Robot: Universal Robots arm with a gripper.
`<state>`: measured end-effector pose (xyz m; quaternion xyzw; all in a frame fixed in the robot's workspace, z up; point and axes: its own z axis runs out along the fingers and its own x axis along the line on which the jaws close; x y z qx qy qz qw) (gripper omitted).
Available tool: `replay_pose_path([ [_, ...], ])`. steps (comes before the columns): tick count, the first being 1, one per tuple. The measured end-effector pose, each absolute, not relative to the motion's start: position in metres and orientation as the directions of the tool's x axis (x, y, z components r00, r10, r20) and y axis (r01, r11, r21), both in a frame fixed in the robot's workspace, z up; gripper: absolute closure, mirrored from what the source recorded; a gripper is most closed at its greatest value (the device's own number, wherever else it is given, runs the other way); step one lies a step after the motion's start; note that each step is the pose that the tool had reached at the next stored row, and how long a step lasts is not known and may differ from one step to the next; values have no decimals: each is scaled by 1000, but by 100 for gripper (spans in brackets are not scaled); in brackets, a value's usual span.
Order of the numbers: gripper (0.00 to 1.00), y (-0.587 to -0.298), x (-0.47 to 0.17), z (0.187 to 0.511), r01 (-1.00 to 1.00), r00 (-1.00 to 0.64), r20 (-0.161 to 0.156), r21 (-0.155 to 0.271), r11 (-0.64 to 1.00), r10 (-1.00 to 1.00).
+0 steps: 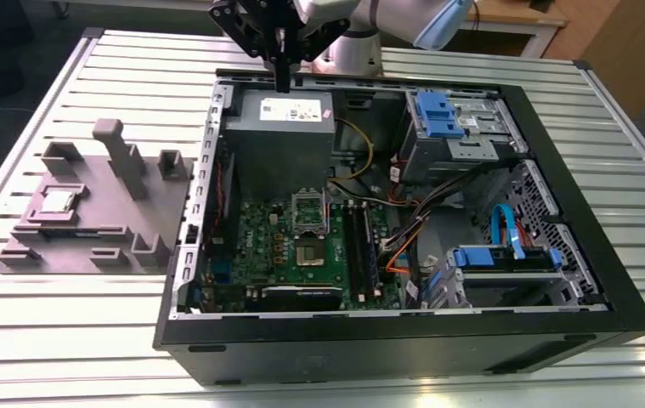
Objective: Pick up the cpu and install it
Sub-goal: 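Reach for the cpu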
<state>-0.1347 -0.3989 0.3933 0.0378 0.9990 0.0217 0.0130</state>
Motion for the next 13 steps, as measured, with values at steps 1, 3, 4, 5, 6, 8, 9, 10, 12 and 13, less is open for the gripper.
replay_pose_path([
  [1,89,-399,-135,393,75,-997,-24,44,996,76],
  [3,89,-399,-136,393,75,-997,-24,44,996,76],
  [4,89,-399,-136,393,75,-997,-24,44,996,76],
  [5,89,-399,-136,393,75,-997,-24,44,996,76],
  [6,89,-399,-136,393,75,-997,-24,44,996,76],
  [8,89,-399,-137,393,75,-997,-24,44,996,76],
  [9,89,-399,-137,393,75,-997,-24,44,996,76],
  [10,89,-399,-153,393,75,-997,-24,44,996,76],
  [12,89,-399,-165,393,75,-997,-24,44,996,76],
  [13,89,-399,-165,393,75,-997,-24,44,996,76],
])
